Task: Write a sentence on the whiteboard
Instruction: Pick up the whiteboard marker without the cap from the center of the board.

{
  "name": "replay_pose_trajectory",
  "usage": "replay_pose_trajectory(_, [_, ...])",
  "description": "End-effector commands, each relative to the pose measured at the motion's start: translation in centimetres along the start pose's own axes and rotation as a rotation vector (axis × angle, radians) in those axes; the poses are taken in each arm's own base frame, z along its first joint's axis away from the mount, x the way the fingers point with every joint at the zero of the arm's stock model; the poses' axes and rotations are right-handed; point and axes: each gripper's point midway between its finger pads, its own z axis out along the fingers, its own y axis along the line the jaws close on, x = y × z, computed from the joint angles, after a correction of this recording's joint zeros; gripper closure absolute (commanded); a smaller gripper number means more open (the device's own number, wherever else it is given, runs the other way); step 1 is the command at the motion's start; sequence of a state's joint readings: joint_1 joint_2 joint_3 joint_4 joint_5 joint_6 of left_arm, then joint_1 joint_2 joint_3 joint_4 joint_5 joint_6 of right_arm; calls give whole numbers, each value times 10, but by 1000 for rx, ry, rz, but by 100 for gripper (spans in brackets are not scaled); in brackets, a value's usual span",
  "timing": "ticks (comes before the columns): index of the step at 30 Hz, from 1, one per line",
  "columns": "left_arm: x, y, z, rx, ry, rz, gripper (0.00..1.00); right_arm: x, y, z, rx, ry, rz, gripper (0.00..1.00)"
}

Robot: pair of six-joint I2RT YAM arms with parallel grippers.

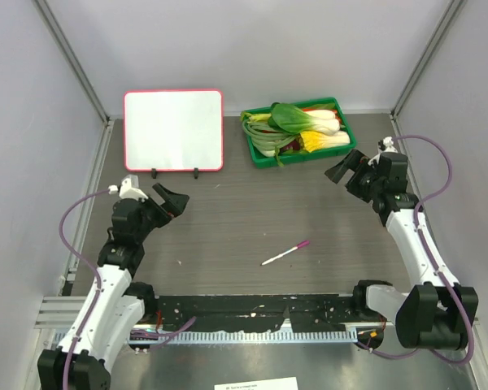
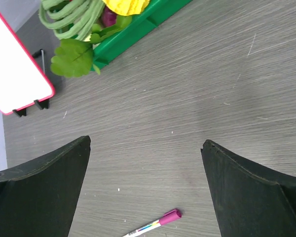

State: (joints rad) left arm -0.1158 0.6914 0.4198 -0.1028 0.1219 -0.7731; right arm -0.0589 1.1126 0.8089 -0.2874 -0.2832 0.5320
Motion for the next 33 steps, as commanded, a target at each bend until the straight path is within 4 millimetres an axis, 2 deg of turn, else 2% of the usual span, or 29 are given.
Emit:
replay_pose_trajectory(1, [-3,-35,-12,166,20,27,0,-8,19,-21,-61,-28,-44,1])
replay_pose_trajectory(5, [9,-53,-10,259,125,75,1,3,11,-34,-26,2,-85,1])
replay_pose_trajectory(8, [22,-82,-7,351,230,138,0,15,5,-40,-1,34,-108,1])
replay_pose_trajectory(11, [48,-108,4,347,336,287,0,27,-3,-41,29,60,-119,1])
replay_pose_trajectory(16, [122,-150,21,313,461,586,0,43,-8,-40,18,81,-103,1])
replay_pose_trajectory(21, [202,-179,27,318,497,861,0,42,-6,-37,14,95,-115,1])
replay_pose_trajectory(24, [250,-184,22,354,527,977,2,43,-12,-36,42,107,-135,1])
replay_pose_trajectory(27, [290,-175,20,364,571,1050,7,48,-17,-33,56,124,-139,0])
replay_pose_trajectory(31, [314,-160,26,337,609,1050,11,54,-19,-29,49,144,-128,1])
replay_pose_trajectory(33, [320,-154,28,336,619,1049,20,55,-20,-27,52,147,-127,1])
